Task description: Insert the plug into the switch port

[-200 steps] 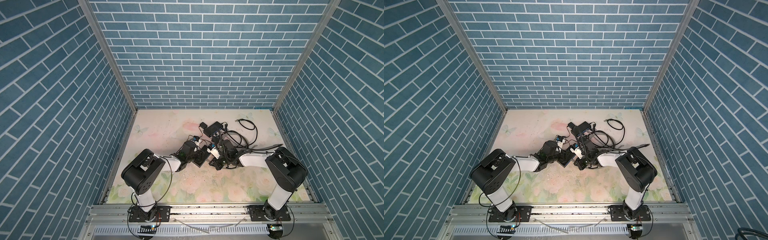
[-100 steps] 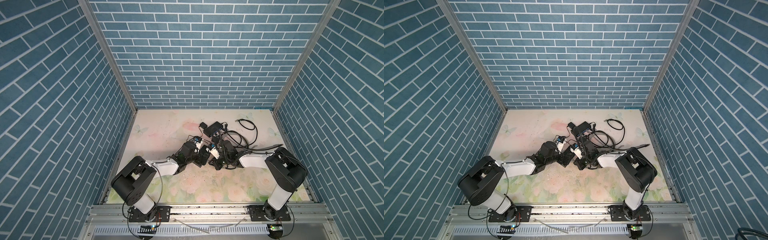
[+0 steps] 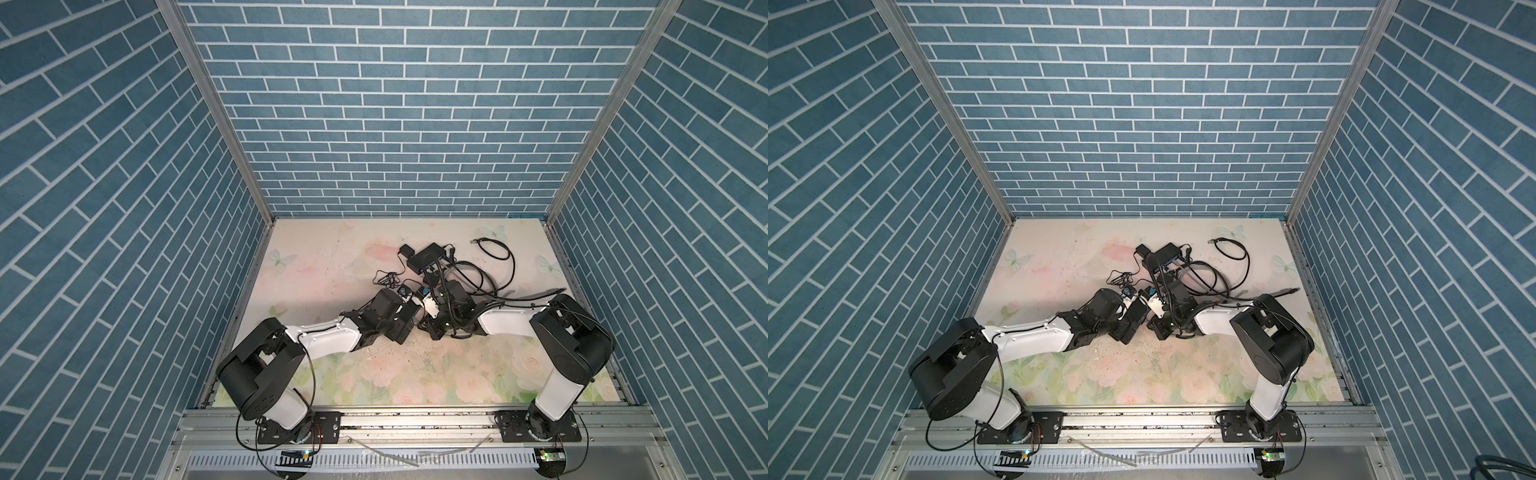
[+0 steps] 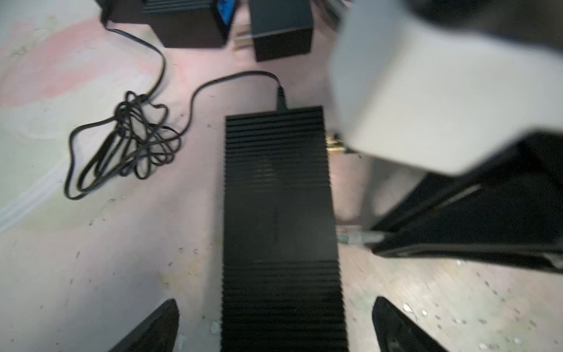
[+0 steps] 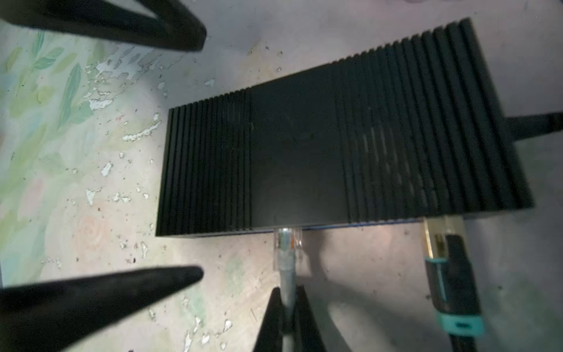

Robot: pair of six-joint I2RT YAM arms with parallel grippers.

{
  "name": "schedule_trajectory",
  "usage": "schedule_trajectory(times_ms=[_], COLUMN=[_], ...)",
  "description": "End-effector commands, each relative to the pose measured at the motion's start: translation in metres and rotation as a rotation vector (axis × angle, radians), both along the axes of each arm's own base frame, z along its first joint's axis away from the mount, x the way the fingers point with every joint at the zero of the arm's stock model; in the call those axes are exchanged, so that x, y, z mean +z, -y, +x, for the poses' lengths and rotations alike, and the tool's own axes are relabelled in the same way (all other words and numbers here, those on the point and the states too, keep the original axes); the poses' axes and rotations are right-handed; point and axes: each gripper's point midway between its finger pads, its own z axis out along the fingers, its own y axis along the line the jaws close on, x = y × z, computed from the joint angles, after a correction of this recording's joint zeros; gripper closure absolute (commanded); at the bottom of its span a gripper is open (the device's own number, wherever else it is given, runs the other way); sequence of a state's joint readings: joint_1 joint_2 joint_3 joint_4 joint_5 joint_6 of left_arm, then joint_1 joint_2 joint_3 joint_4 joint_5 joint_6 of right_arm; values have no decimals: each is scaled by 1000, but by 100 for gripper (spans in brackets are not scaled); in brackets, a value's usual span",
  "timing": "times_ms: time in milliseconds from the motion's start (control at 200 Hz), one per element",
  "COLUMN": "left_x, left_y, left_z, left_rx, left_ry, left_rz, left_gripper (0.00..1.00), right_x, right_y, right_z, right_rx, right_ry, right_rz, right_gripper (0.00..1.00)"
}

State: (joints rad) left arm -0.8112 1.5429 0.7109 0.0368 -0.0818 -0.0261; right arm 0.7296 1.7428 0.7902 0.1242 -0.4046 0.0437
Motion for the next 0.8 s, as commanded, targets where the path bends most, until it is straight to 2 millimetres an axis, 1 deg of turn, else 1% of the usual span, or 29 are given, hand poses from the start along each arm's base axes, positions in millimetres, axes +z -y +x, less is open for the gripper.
schedule_trajectory(times_ms=[0, 150, 290, 310, 510, 625, 795], left_x=[-21, -34, -34, -40, -44, -43, -33], left_y=[-11, -8, 2, -2, 1, -5, -12], left_z=[-9, -7, -2, -7, -10, -9, -4], left_rx=[-36, -28, -37, -41, -60, -36, 4], left_ry=[-11, -24, -7, -19, -4, 8, -2], left_rz=[120, 123, 84, 93, 48, 47, 11], left_gripper=[0, 2, 10, 10, 14, 13, 10], right_x=[-18, -17, -14, -14, -13, -12, -12], right_y=[9, 9, 7, 7, 5, 5, 6], right_z=[-3, -3, -2, -2, -1, 0, -1], right_rx=[-14, -13, -13, -12, -10, -10, -12], right_ry=[-26, -24, -17, -17, -15, -13, -14], right_rz=[-66, -64, -53, -52, -46, -45, -49], right_gripper=[100, 100, 100, 100, 100, 100, 100])
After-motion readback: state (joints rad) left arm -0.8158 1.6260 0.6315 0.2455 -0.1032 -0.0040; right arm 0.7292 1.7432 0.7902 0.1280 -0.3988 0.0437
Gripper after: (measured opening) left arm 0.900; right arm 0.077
